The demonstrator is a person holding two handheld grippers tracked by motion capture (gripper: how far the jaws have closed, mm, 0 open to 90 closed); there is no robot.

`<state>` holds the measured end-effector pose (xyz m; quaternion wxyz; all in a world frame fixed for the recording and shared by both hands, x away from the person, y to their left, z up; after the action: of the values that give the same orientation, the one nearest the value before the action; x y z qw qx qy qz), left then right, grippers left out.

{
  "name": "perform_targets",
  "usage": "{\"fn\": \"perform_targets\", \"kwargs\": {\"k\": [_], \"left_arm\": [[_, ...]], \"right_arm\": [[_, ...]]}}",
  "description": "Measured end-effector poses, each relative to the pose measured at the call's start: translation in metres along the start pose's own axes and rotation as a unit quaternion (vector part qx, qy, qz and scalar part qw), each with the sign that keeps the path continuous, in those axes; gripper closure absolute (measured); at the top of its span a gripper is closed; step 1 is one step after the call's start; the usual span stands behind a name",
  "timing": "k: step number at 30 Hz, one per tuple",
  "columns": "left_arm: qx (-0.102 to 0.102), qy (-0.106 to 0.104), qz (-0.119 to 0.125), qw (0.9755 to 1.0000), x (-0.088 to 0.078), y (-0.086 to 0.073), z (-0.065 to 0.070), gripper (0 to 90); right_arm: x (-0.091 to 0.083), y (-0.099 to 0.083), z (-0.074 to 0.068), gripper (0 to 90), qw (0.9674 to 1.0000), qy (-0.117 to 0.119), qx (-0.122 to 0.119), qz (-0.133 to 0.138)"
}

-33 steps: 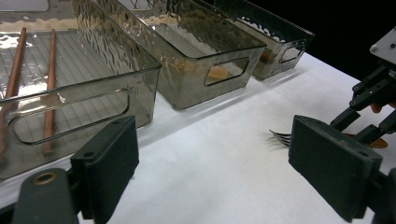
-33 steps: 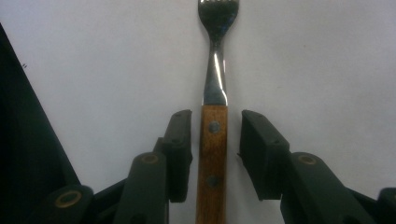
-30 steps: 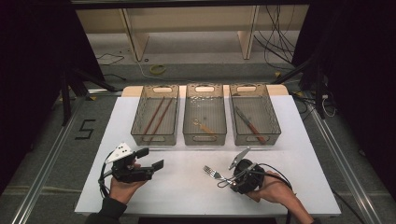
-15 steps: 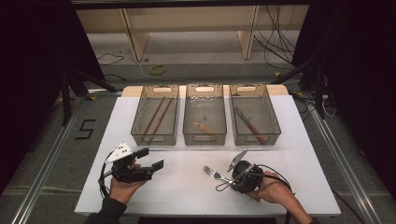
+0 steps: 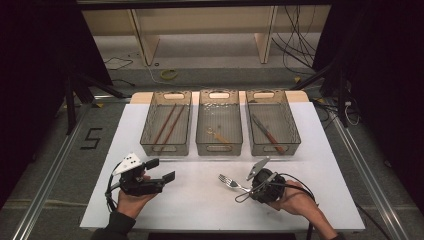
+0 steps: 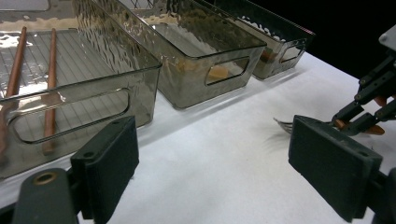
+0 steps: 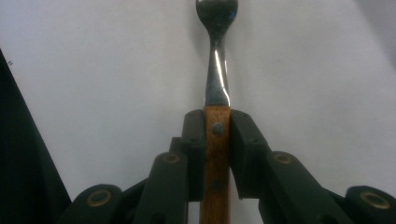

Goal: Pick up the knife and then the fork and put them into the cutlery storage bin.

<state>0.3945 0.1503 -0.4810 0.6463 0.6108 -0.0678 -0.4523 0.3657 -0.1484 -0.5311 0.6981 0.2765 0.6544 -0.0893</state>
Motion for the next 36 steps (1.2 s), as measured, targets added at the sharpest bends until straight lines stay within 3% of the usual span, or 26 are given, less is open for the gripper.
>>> {"fn": "perform_targets", "kwargs": {"k": [2, 19, 36], "left_arm": [[0.000, 0.000, 0.000, 1.0000, 0.000, 0.000, 0.000, 15.7], [-0.001, 0.000, 0.001, 1.0000, 0.000, 0.000, 0.000, 15.8], [-0.001, 0.000, 0.002, 1.0000, 0.000, 0.000, 0.000, 15.8]], "right_arm": [[-0.003, 0.000, 0.004, 77.6, 1.0000, -0.004, -0.006, 0.004], [-0.034, 0.014, 0.033, 77.5, 0.9982, -0.021, 0.022, 0.052], [-0.064, 0.033, 0.074, 77.5, 0.9926, -0.047, 0.053, 0.099]]}}
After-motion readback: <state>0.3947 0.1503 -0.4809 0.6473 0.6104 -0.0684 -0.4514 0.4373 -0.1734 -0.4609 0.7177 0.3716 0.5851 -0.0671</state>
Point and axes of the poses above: each handheld gripper's, and its own axes: x roughly forward along the jaws, y roughly out of its top, z roughly to its right, the point moved 9 cm from there along x, roughly forward along the jaws, and after that the axes turned 6 degrees about -z, right-handed, at the moved point
